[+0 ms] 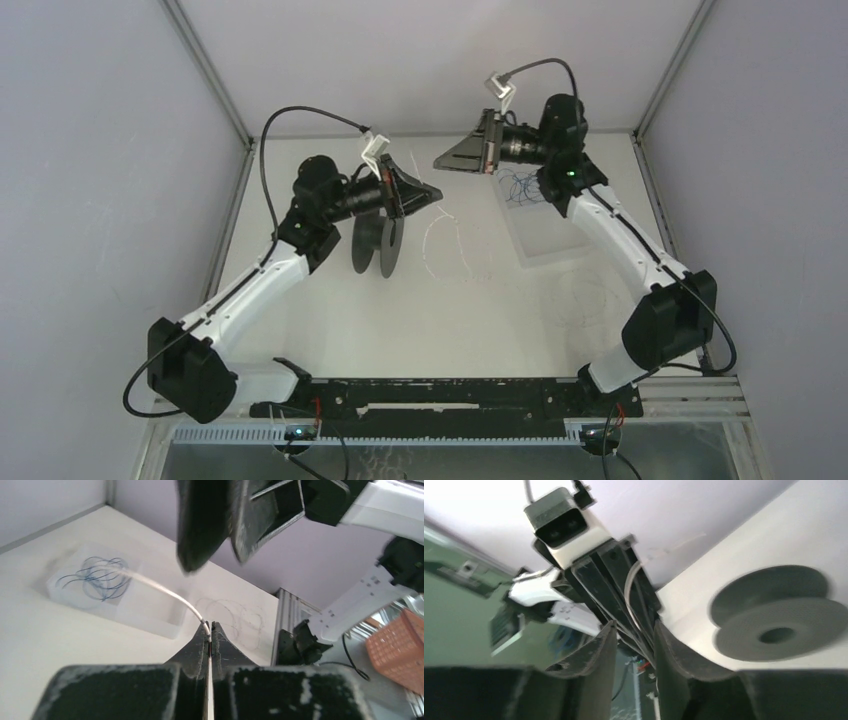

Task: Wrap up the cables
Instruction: Adjust the cable at the center of the board.

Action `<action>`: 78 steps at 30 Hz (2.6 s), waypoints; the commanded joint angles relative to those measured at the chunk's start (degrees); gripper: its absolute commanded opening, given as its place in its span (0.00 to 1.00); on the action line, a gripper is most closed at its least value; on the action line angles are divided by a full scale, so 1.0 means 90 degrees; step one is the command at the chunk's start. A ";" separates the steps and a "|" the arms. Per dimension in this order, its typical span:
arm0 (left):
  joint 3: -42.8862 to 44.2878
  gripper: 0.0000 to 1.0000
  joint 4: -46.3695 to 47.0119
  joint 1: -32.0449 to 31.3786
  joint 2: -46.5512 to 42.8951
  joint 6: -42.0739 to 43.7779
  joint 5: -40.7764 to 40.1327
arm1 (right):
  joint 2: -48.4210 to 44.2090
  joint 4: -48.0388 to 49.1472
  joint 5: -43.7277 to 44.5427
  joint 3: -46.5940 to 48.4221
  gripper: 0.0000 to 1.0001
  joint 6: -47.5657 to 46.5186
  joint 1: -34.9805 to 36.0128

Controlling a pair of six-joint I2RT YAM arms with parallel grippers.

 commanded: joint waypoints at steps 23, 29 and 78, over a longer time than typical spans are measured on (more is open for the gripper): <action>0.1940 0.00 -0.1983 0.1462 -0.0849 -0.1809 -0.1611 | -0.0692 -0.2830 0.0510 -0.2222 0.67 -0.6753 0.0369; 0.1933 0.00 -0.2088 0.1539 -0.0871 -0.1688 -0.1634 | -0.0745 -0.2715 0.0712 -0.2223 0.68 -0.6149 -0.0292; 0.3030 0.00 -0.2655 0.3306 -0.0800 -0.1231 -0.1802 | -0.2847 -0.5886 0.2195 -0.2188 0.59 -0.8310 -0.2525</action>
